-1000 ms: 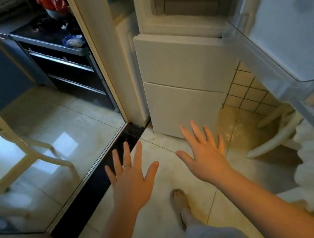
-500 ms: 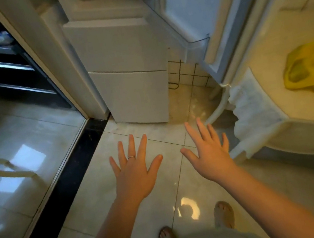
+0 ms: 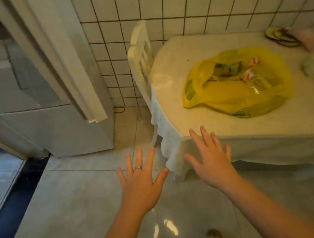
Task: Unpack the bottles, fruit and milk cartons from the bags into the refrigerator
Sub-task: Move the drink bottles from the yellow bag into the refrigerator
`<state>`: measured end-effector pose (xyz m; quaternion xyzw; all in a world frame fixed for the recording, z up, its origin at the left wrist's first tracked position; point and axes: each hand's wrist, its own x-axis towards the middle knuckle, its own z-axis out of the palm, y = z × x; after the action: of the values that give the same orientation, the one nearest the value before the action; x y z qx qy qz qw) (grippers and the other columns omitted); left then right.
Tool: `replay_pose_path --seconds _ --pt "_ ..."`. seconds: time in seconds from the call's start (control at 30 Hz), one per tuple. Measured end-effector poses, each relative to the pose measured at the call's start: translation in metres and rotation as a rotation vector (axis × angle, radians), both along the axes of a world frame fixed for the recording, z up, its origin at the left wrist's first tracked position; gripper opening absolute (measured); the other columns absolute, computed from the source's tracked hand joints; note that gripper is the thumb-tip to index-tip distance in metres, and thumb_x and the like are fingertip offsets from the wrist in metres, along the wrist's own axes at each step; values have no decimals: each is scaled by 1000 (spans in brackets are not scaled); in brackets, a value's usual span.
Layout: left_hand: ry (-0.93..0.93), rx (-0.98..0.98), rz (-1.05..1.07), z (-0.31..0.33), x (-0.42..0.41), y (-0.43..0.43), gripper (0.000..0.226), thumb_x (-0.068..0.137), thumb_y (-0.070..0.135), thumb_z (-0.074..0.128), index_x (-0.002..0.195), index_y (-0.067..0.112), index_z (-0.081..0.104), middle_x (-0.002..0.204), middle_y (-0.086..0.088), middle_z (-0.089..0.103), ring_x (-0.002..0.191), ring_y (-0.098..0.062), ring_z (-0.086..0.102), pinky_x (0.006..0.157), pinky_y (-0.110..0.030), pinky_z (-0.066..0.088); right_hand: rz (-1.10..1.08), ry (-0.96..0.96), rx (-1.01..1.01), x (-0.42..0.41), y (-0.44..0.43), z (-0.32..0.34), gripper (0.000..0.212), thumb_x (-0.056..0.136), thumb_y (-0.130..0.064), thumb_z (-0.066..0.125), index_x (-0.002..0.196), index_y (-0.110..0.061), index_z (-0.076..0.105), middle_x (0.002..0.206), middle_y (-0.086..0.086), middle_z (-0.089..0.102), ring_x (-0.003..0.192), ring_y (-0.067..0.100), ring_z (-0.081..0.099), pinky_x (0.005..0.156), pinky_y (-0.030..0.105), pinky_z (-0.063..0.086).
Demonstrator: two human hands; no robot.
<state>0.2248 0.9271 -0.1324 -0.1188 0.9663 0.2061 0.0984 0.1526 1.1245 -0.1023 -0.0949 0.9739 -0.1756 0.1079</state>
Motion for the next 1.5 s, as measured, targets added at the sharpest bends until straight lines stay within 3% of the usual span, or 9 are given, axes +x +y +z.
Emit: replay_pose_path --seconds 0.23,0.47,0.8,1.1,1.33,1.5 --pt "32 77 -64 10 -67 150 73 90 76 17 154 50 -6 165 12 -19 152 -22 -21 122 -56 -7 -85 -39 22 -54 160 6 72 98 -60 38 155 -45 -3 165 -9 -14 153 23 -7 119 59 4" --pt "25 130 -123 11 -118 218 69 93 72 23 155 50 2 166 14 -9 153 -19 -13 122 -51 -3 -143 -42 -27 -97 235 2 69 99 -58 40 155 -44 2 166 -7 -8 153 24 -2 120 58 4" --pt "133 143 -144 -5 -226 264 79 83 79 15 152 43 27 165 6 18 152 -23 13 120 -45 17 -164 82 -68 -189 280 -1 71 96 -55 48 156 -38 14 165 -5 13 151 21 14 118 55 13" --pt "245 126 -118 6 -374 261 54 97 45 55 148 33 41 158 0 34 144 -26 29 112 -49 33 -83 150 37 -334 290 14 75 94 -52 54 157 -37 15 162 -7 24 150 23 18 118 53 13" --pt "219 39 -161 12 -492 245 57 93 41 64 145 31 44 155 -1 39 140 -30 36 108 -48 38 -59 165 150 -427 292 9 71 94 -52 51 155 -35 20 161 -3 25 150 26 17 119 55 12" --pt "139 -86 -225 11 -562 236 65 91 45 65 149 30 39 156 -2 36 142 -30 31 111 -49 32 60 121 250 -484 286 1 71 96 -51 50 156 -34 16 164 2 14 152 30 7 118 58 7"
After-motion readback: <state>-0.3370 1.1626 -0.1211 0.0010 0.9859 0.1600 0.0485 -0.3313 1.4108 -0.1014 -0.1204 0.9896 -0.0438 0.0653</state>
